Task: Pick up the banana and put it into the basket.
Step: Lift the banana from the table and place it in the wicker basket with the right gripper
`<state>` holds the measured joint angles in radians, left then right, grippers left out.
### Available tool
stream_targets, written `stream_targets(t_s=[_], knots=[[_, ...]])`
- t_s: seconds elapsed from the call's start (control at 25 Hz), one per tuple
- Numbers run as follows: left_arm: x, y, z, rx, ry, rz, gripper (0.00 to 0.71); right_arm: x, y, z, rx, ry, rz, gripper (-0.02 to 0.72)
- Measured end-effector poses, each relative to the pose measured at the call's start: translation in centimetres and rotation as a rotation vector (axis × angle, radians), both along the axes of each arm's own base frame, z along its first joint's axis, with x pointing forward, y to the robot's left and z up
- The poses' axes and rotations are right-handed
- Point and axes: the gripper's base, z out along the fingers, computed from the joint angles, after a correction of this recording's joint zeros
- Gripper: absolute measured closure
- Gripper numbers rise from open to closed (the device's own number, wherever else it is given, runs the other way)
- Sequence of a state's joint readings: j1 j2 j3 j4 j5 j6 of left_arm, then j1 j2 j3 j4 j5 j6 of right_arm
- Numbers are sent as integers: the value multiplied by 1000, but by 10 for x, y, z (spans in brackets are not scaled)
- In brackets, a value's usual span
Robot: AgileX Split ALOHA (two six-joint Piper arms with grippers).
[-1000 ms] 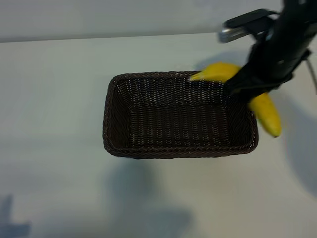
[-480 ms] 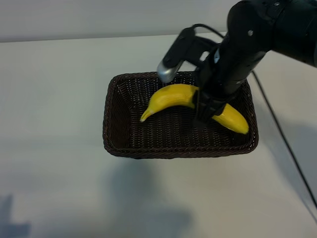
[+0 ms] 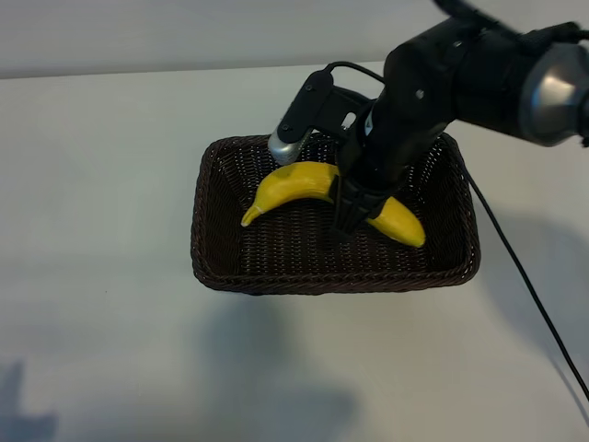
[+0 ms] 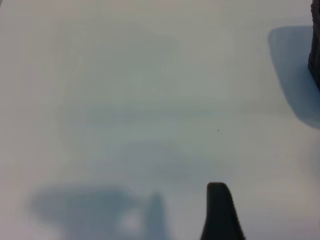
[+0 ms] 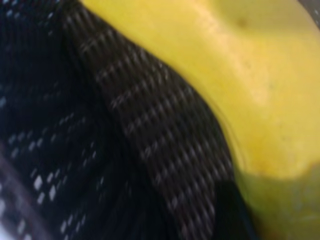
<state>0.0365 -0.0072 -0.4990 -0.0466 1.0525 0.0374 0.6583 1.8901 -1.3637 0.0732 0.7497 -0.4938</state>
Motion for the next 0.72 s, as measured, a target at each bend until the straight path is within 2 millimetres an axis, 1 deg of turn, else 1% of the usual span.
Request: stream_targets(t_s=[0.12, 0.28, 0.64, 0.72], knots=[[0, 0, 0, 0, 0, 0, 216, 5, 3, -12, 8, -5, -23, 283], [0, 0, 0, 0, 0, 0, 216, 6, 4, -19, -4, 11, -28, 283], [0, 0, 0, 0, 0, 0, 216, 6, 4, -20, -2, 15, -39, 283], [0, 0, 0, 0, 0, 0, 216, 6, 4, -20, 0, 17, -47, 260]])
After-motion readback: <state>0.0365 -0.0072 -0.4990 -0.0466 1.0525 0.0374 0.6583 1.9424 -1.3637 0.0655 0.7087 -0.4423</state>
